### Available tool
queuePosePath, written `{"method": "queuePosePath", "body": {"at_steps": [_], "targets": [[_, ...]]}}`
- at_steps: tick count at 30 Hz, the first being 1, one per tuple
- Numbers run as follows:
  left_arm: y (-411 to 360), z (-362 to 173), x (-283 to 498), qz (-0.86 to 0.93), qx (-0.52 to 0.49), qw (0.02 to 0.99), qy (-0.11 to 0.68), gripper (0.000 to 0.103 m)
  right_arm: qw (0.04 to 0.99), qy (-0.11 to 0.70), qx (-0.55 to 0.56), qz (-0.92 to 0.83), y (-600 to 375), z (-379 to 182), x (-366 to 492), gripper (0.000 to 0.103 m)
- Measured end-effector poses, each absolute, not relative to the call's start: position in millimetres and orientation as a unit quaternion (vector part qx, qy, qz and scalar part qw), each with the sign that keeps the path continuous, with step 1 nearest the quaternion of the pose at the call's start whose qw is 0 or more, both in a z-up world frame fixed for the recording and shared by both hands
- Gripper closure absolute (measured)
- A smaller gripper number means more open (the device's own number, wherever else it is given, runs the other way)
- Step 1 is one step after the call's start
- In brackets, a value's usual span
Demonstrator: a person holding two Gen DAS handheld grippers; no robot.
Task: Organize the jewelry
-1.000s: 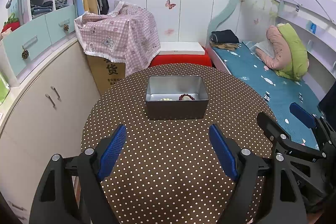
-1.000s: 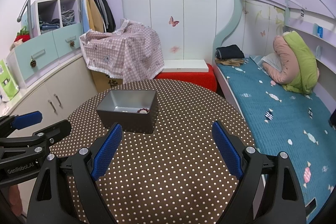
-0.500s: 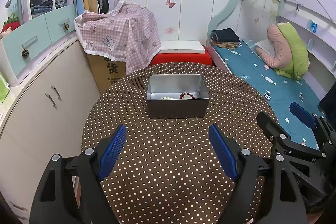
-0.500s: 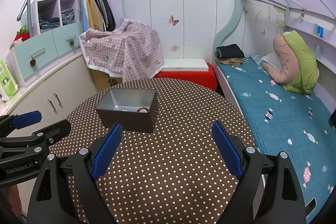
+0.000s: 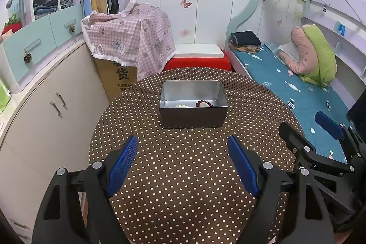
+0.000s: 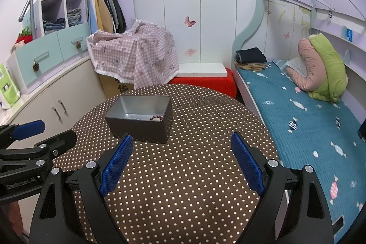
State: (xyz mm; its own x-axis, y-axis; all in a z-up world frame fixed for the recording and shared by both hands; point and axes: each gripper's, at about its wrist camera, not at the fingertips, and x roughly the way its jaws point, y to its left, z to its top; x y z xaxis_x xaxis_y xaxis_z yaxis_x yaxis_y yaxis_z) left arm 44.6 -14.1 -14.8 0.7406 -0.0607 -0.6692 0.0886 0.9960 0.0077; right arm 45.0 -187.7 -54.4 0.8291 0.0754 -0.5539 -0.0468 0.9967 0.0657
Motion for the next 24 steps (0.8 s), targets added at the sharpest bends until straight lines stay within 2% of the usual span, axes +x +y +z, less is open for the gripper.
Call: {"method": "queuePosePath", "body": {"at_steps": [24], "targets": [[-22.6,-8.6,40.2,-0.039,0.019,0.932,0.36,0.025,0.954,0.296,0.025,0.038,-191.9,-54.2,38.5,0.019]]}}
